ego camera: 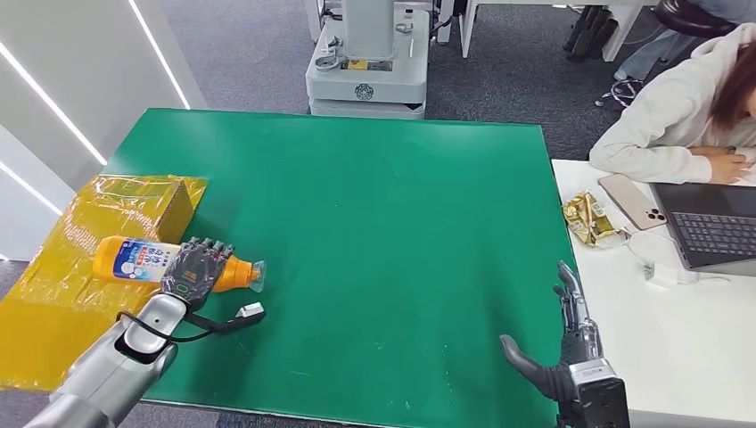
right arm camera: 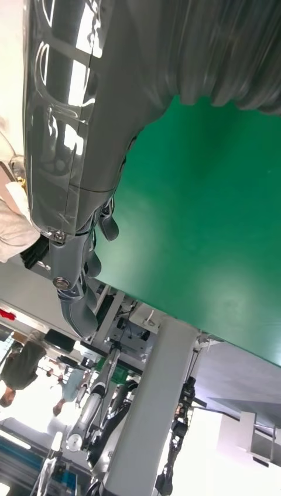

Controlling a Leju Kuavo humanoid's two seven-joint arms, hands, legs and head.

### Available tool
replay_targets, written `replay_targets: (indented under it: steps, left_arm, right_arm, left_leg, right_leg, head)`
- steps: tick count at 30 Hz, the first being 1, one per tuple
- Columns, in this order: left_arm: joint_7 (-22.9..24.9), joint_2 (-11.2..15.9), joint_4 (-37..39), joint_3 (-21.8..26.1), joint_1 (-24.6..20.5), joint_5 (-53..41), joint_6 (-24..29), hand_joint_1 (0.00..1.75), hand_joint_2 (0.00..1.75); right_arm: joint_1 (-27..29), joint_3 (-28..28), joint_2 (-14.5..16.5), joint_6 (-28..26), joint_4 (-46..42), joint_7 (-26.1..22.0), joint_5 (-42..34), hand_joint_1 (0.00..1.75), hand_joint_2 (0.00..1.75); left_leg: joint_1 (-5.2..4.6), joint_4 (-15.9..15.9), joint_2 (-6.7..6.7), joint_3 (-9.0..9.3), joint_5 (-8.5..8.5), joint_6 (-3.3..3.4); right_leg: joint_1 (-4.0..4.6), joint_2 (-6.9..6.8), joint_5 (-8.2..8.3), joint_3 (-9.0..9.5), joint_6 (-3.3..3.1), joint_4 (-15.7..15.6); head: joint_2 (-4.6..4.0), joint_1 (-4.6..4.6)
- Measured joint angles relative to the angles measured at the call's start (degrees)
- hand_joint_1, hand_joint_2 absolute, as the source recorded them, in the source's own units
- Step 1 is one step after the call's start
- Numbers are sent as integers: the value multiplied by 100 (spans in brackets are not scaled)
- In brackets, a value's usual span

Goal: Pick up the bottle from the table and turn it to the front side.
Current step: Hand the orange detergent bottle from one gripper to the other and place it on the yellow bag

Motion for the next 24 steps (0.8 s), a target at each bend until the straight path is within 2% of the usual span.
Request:
replay_targets:
  steps: [8,17,21,24]
  left_arm:
    - [44,-107,519,320,-23,40,123,175,175]
    - [-421,-164,950,649,-161,281,205,175,175]
    - [-461,-241,1144,695,-260,230,274,0,175]
    - [-560,-324,1264,773,-324,312,277,0,175]
  right_arm:
    - [1,8,0,25,-15,93,27,0,175]
    - [-87,22,11,133,-45,243,173,0,175]
    - [-81,22,34,148,-108,287,238,0,175]
    - [-79,19,51,153,-125,300,248,0,175]
  left_leg:
    - [0,0,1,0,1,-1]
    - [-1,0,-6,4,6,-7]
    - [-1,-1,-8,5,12,-14]
    - [-1,-1,-10,5,16,-17]
  right_leg:
    - [0,0,0,1,0,2]
    - [0,-8,3,3,-5,6]
    - [0,-11,5,3,-7,9]
    - [0,-14,7,3,-10,11]
  head:
    - [0,0]
    - [0,0]
    - [0,0]
    - [0,0]
